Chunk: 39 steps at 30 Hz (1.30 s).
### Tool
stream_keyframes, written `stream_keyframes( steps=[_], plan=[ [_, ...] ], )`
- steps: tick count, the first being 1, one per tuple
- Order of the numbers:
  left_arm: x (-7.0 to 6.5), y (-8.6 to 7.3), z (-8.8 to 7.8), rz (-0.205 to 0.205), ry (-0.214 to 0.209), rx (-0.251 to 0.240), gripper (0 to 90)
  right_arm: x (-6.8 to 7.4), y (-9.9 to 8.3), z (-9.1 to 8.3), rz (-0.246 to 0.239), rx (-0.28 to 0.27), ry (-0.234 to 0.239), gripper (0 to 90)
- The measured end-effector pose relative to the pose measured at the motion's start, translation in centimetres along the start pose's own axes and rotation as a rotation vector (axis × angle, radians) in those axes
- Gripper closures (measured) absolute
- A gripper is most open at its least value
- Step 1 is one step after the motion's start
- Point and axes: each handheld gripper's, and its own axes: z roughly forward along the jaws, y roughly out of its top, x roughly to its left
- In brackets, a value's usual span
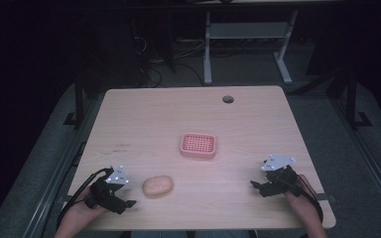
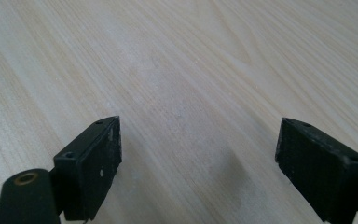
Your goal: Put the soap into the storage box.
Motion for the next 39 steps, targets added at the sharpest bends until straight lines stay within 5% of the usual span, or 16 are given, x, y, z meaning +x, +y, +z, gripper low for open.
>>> stream_keyframes(
  steps=[20,39],
  plan=[
    [-0.4,2.7,0.1,0.082,-0.012,0.024,21.4,0.0,-0.1,0.1,-0.004,0.002,0.003,13.8],
    [-0.3,5.3,1.6,0.118,-0.052,0.052,21.4,0.0,-0.1,0.0,0.002,-0.003,0.004,13.8]
  ],
)
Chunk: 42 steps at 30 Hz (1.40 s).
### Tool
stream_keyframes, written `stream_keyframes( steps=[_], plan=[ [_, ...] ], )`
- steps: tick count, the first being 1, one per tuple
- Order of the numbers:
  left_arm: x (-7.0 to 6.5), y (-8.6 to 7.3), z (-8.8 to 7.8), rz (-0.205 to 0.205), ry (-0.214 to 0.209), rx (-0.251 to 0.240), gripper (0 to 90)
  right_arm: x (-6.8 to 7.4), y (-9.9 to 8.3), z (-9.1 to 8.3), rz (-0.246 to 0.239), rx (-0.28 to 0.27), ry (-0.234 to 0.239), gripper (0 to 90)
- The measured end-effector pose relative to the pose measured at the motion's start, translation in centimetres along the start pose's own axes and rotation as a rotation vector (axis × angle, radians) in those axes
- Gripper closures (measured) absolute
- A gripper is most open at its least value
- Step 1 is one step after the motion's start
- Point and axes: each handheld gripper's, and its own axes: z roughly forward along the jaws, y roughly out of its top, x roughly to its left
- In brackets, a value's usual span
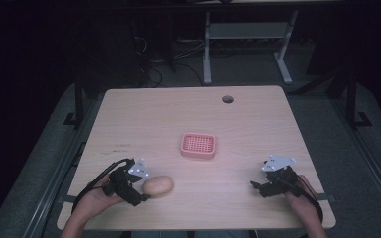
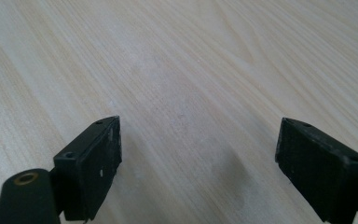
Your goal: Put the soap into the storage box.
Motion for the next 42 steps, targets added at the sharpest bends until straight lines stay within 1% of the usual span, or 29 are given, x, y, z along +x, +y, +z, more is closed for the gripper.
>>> stream_keyframes(
  steps=[3,6,8,9,11,13,17,20,21,23,24,25,28,31,35,42],
  plan=[
    [0.0,0.4,0.2,0.004,-0.005,-0.001,21.4,0.0,0.0,0.0,-0.005,0.0,0.001,13.8],
    [0.0,1.0,0.5,0.02,-0.009,0.0,21.4,0.0,0.0,0.0,-0.006,0.0,0.002,13.8],
    [0.1,1.2,0.5,0.026,-0.01,0.003,21.4,0.0,0.0,0.0,-0.005,-0.001,0.002,13.8],
    [0.0,1.3,0.6,0.021,-0.012,0.002,21.4,0.0,0.0,0.0,-0.004,-0.001,0.003,13.8],
    [0.1,1.5,0.7,0.029,-0.015,0.008,21.4,0.0,0.0,0.0,-0.003,-0.003,0.002,13.8],
    [0.0,1.6,0.8,0.025,-0.019,0.008,21.4,0.0,0.0,0.0,-0.004,-0.003,0.002,13.8],
    [0.1,1.9,1.2,0.034,-0.024,0.011,21.4,0.0,0.0,0.0,-0.005,-0.003,0.003,13.8],
    [0.1,2.2,1.4,0.03,-0.032,0.016,21.6,0.0,0.0,0.0,-0.004,-0.004,0.003,13.8],
    [0.2,2.2,1.5,0.038,-0.03,0.017,21.6,0.0,0.0,0.0,-0.004,-0.004,0.003,13.8],
    [0.2,2.4,1.7,0.033,-0.032,0.011,21.7,0.0,0.0,0.0,-0.004,-0.003,0.003,13.8],
    [0.3,2.5,1.7,0.042,-0.036,0.021,21.6,0.0,0.0,0.0,-0.005,-0.003,0.003,13.8],
    [0.2,2.6,1.8,0.037,-0.038,0.017,21.7,0.0,0.0,0.0,-0.005,-0.003,0.003,13.8],
    [0.4,2.8,2.1,0.044,-0.042,0.026,21.8,0.0,0.0,0.0,-0.004,-0.004,0.003,13.8],
    [0.4,3.0,2.4,0.042,-0.05,0.027,21.8,0.0,0.0,0.0,-0.005,-0.005,0.003,13.8],
    [0.4,3.2,2.8,0.045,-0.058,0.046,22.1,0.0,0.0,0.0,-0.006,-0.005,0.005,13.8],
    [0.7,3.3,3.3,0.033,-0.074,0.056,23.2,0.0,0.1,0.0,-0.007,-0.007,0.005,13.8]
  ],
)
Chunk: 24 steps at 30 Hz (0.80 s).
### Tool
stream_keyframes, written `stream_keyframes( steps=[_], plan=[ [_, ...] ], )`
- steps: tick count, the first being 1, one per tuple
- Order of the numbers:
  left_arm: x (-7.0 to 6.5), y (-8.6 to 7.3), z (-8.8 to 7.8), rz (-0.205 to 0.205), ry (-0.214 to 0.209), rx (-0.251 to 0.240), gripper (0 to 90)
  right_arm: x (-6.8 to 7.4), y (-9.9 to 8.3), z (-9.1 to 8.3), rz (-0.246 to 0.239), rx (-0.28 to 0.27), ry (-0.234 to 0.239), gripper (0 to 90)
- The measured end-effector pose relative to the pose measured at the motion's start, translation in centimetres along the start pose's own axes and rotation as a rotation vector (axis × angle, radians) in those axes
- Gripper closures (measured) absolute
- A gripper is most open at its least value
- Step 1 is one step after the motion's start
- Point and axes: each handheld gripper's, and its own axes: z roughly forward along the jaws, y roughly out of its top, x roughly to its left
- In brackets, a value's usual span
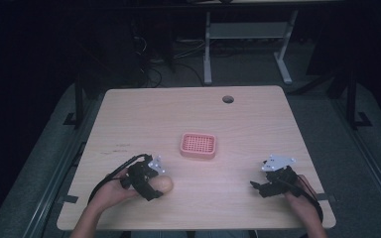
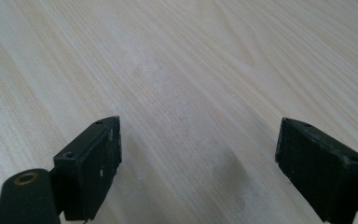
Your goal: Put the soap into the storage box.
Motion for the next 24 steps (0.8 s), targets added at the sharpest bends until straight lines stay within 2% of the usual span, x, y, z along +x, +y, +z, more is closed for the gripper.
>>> stream_keyframes(
  steps=[12,14,24],
  plan=[
    [0.63,0.11,0.59,-0.007,-0.034,0.021,24.8,-0.02,-0.01,0.03,0.0,0.0,0.0,13.8],
    [0.65,0.19,0.48,0.0,-0.042,0.02,28.4,0.0,-0.01,0.03,0.002,0.001,0.001,13.8],
    [0.3,0.73,0.68,0.023,-0.023,0.04,30.7,-0.02,-0.02,0.04,0.003,0.001,0.001,13.8]
  ],
)
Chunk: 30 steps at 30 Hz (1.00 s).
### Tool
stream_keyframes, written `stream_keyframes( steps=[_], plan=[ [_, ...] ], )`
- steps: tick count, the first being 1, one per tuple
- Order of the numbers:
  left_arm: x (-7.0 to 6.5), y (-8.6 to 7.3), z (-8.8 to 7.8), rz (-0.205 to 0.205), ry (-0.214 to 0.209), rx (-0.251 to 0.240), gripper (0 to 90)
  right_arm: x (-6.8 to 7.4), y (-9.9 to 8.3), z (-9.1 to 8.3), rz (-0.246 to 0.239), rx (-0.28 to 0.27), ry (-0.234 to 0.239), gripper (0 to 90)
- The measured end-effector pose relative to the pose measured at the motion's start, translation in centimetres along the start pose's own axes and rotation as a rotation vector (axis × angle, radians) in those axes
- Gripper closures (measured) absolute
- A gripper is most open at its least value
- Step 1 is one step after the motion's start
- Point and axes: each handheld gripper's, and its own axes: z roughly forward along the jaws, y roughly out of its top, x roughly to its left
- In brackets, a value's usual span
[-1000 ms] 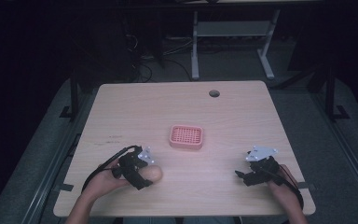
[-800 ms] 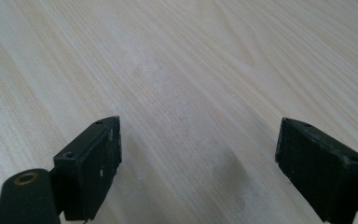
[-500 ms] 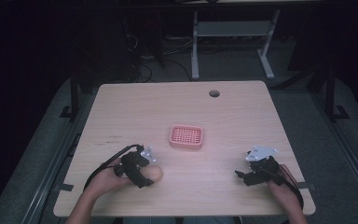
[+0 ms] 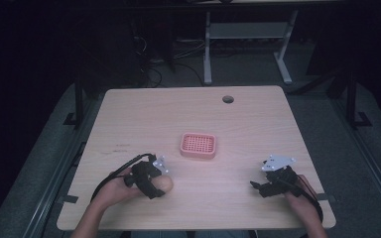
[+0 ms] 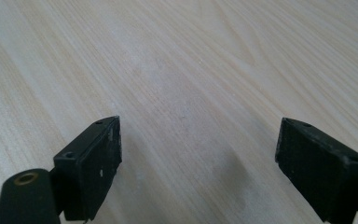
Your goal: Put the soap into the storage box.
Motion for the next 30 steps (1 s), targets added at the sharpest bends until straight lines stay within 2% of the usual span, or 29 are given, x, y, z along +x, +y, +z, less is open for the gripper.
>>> stream_keyframes(
  steps=[12,30],
  plan=[
    [-0.28,0.18,-0.02,0.015,0.016,0.012,31.9,0.01,-0.02,-0.02,0.007,0.002,0.0,13.8],
    [-0.17,0.66,-0.54,0.02,0.014,0.006,32.1,-0.01,-0.04,-0.05,0.009,0.002,0.0,13.8]
  ],
)
